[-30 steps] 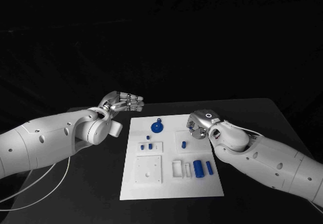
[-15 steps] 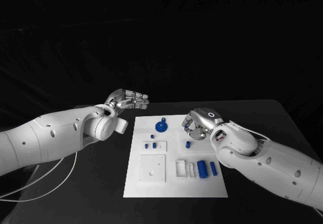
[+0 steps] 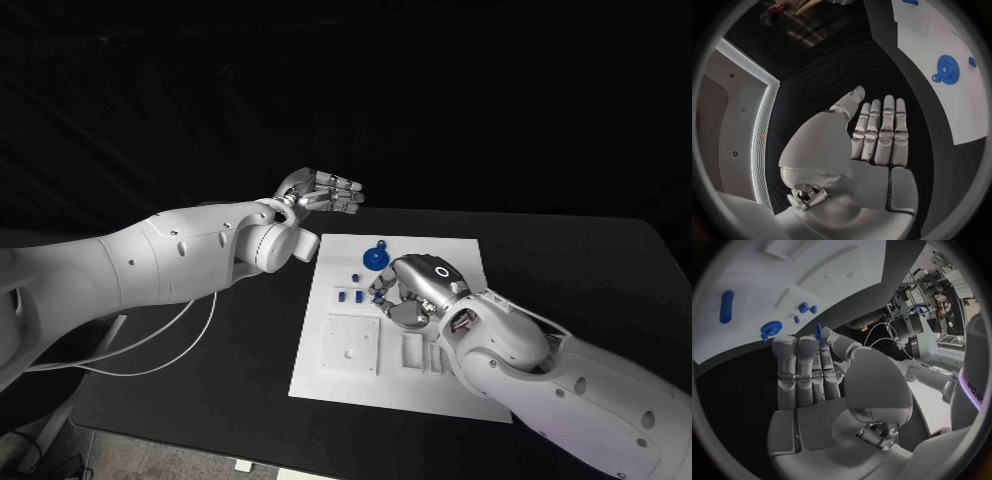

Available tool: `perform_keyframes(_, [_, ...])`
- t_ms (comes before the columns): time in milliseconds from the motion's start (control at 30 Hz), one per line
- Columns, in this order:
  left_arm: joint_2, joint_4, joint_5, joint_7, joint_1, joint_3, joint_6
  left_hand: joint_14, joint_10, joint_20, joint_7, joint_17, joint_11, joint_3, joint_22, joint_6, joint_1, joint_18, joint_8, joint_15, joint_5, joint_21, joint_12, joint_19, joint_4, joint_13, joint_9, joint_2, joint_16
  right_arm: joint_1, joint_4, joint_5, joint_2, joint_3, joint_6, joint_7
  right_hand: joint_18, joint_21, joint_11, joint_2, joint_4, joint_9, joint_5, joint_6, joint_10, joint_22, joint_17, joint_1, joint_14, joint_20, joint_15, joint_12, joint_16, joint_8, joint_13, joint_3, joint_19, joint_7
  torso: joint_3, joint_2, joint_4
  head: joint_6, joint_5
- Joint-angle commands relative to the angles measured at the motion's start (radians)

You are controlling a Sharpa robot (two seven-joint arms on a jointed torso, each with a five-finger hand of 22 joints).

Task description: Assemble the parts on the task board

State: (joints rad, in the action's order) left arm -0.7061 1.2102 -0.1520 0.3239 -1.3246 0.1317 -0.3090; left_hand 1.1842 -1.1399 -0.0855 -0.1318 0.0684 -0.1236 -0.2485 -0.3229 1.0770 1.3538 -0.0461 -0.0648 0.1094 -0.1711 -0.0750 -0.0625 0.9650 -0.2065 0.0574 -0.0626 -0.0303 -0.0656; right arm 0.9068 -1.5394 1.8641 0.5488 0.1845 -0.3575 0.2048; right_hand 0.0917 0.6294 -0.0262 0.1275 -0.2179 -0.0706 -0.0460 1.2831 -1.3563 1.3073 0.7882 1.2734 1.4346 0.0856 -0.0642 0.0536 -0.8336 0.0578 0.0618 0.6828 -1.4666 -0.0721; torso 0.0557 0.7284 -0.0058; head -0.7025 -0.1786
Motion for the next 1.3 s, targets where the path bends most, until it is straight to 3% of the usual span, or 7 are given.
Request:
perform_keyframes(33, [0.01, -0.006, 0.018, 0.026, -0.002, -0.001, -0.017, -0.005, 0.002, -0.003, 0.0, -0.001, 0.002, 0.002, 0.001, 0.01, 0.0, 0.012, 0.0, -0.002, -0.002, -0.006, 0.002, 0.007, 0.0, 0.0, 0.0, 0.01, 0.003, -0.011, 0.008, 0.021, -0.014, -0.007, -0.008, -0.021, 0.015, 0.002, 0.005, -0.009, -0.002, -0.002, -0.006, 0.001, -0.01, 0.074, 0.001, 0.004, 0.004, 0.004, -0.003, 0.007, 0.004, 0.006, 0.002, -0.007, -0.033, -0.003, -0.0019, 0.0, -0.0004, -0.008, -0.02])
perform_keyframes(167, [0.021, -0.011, 0.02, 0.026, -0.002, -0.001, -0.02, -0.005, 0.002, -0.003, 0.0, -0.001, 0.002, 0.002, 0.001, 0.01, 0.0, 0.012, 0.0, -0.002, -0.002, -0.006, 0.002, 0.007, 0.0, 0.0, 0.0, 0.01, 0.003, -0.026, 0.025, 0.041, -0.034, -0.023, -0.006, -0.018, 0.015, 0.0, 0.004, -0.01, -0.003, -0.002, -0.005, 0.001, -0.01, 0.074, 0.001, 0.004, 0.004, 0.003, -0.003, 0.007, 0.004, 0.006, 0.002, -0.007, -0.033, -0.003, -0.0013, 0.001, 0.0001, -0.012, -0.028])
perform_keyframes(267, [0.028, -0.013, 0.02, 0.026, -0.002, -0.001, -0.021, -0.006, 0.001, -0.003, 0.0, -0.001, 0.002, 0.002, 0.003, 0.011, 0.003, 0.012, 0.0, -0.002, -0.001, -0.007, 0.002, 0.006, 0.002, 0.0, 0.0, 0.01, 0.003, -0.035, 0.041, 0.055, -0.046, -0.031, -0.004, -0.013, 0.016, 0.0, 0.004, -0.01, -0.005, -0.001, -0.005, 0.0, -0.009, 0.074, 0.001, 0.004, 0.004, 0.003, -0.003, 0.007, 0.004, 0.006, 0.002, -0.008, -0.033, -0.004, -0.0031, 0.002, 0.0012, -0.017, -0.036])
perform_keyframes(433, [0.039, -0.015, 0.02, 0.025, -0.002, -0.001, -0.021, -0.006, 0.001, -0.003, 0.0, -0.001, 0.003, 0.002, 0.003, 0.011, 0.004, 0.013, 0.0, -0.002, -0.001, -0.008, 0.002, 0.006, 0.003, 0.0, 0.0, 0.01, 0.003, -0.049, 0.061, 0.067, -0.06, -0.04, 0.0, -0.008, 0.017, -0.001, 0.004, -0.012, -0.008, -0.001, -0.005, 0.0, -0.008, 0.074, 0.001, 0.004, 0.004, 0.003, -0.002, 0.007, 0.005, 0.006, 0.002, -0.008, -0.033, -0.004, -0.0002, 0.001, -0.0003, -0.034, -0.061])
perform_keyframes(633, [0.048, -0.015, 0.02, 0.023, -0.002, -0.001, -0.018, -0.006, 0.001, -0.003, 0.0, -0.001, 0.003, 0.002, 0.003, 0.011, 0.004, 0.013, 0.0, -0.002, -0.001, -0.008, 0.002, 0.006, 0.003, 0.0, 0.0, 0.01, 0.003, -0.067, 0.078, 0.08, -0.069, -0.046, 0.002, -0.006, 0.017, -0.001, 0.004, -0.013, -0.01, -0.001, -0.005, -0.001, -0.008, 0.074, 0.001, 0.004, 0.004, 0.003, -0.002, 0.007, 0.005, 0.006, 0.002, -0.008, -0.034, -0.004, 0.001, 0.001, -0.0029, -0.048, -0.081])
perform_keyframes(1033, [0.047, -0.014, 0.02, 0.02, -0.003, -0.001, -0.013, -0.008, 0.003, -0.003, 0.0, -0.001, 0.002, 0.003, 0.006, 0.01, 0.007, 0.012, 0.0, -0.001, -0.001, -0.009, 0.002, 0.005, 0.006, 0.0, 0.0, 0.01, 0.003, -0.081, 0.093, 0.099, -0.067, -0.048, -0.001, 0.001, 0.017, 0.001, 0.004, -0.013, -0.014, -0.001, -0.004, 0.0, -0.008, 0.074, 0.002, 0.003, 0.005, 0.003, -0.002, 0.006, 0.005, 0.006, 0.002, -0.007, -0.034, -0.004, 0.0031, -0.001, -0.0045, -0.057, -0.087])
perform_keyframes(1300, [0.045, -0.012, 0.019, 0.018, -0.003, -0.001, -0.01, -0.008, 0.003, -0.003, 0.0, -0.001, 0.002, 0.003, 0.006, 0.01, 0.007, 0.012, 0.0, -0.001, -0.001, -0.009, 0.002, 0.005, 0.006, 0.0, 0.0, 0.01, 0.003, -0.082, 0.097, 0.109, -0.068, -0.048, -0.003, 0.007, 0.018, 0.001, 0.003, -0.014, -0.017, -0.001, -0.004, 0.0, -0.008, 0.074, 0.002, 0.002, 0.005, 0.003, -0.003, 0.007, 0.005, 0.006, 0.002, -0.007, -0.034, -0.004, 0.0023, -0.001, -0.0042, -0.058, -0.087])
